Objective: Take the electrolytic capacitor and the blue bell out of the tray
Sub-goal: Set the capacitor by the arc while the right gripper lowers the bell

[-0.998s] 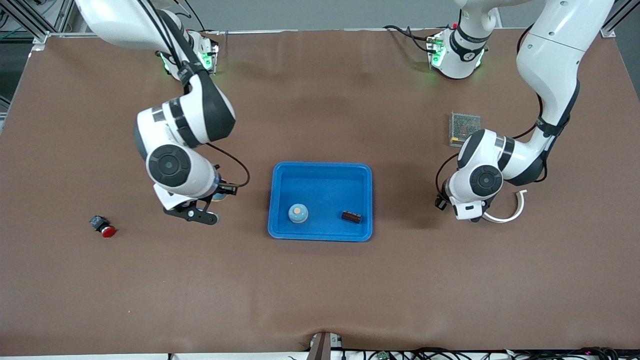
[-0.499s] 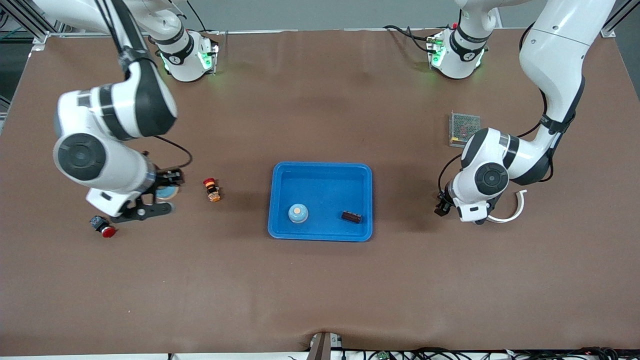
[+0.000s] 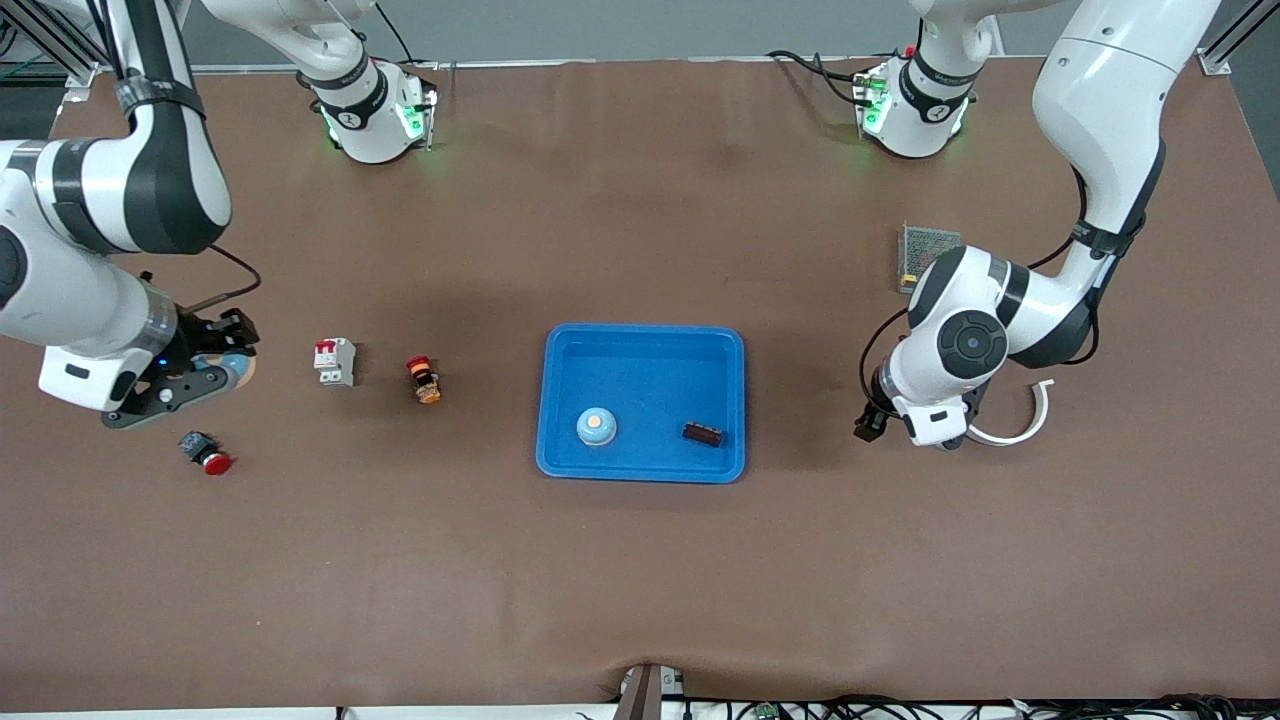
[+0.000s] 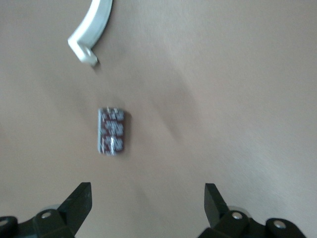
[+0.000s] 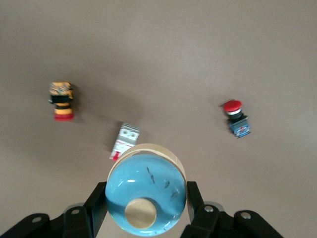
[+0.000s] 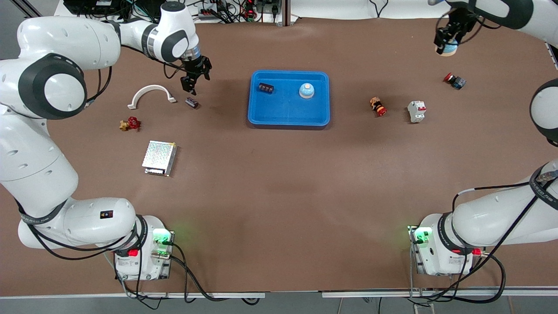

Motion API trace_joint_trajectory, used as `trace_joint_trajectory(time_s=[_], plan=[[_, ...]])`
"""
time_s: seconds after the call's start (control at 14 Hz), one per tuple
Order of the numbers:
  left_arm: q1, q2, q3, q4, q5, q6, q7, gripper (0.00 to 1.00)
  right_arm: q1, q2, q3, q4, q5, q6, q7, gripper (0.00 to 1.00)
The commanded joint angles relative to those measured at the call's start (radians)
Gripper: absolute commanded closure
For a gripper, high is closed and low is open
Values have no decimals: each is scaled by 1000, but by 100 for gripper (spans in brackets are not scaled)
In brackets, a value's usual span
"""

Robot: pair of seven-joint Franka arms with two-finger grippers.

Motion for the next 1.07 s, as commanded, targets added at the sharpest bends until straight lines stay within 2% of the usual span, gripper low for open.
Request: trace_joint_trajectory(time_s=[0.0, 0.21, 0.5, 1.0], plan=[[-32, 30, -12, 68, -45, 2, -82, 0, -83, -94, 20, -146, -20, 98, -133, 100], [-116, 89, -11, 147, -48, 8, -209, 0, -148, -153, 20, -288, -20, 239, -236, 100], [-192, 167, -9, 215, -51, 94, -344, 0, -235, -200, 20, -489, -20, 465, -327, 100], [-309, 261, -2, 281, -49, 257, -484, 0, -416, -187, 19, -619, -22, 710, -556, 100]])
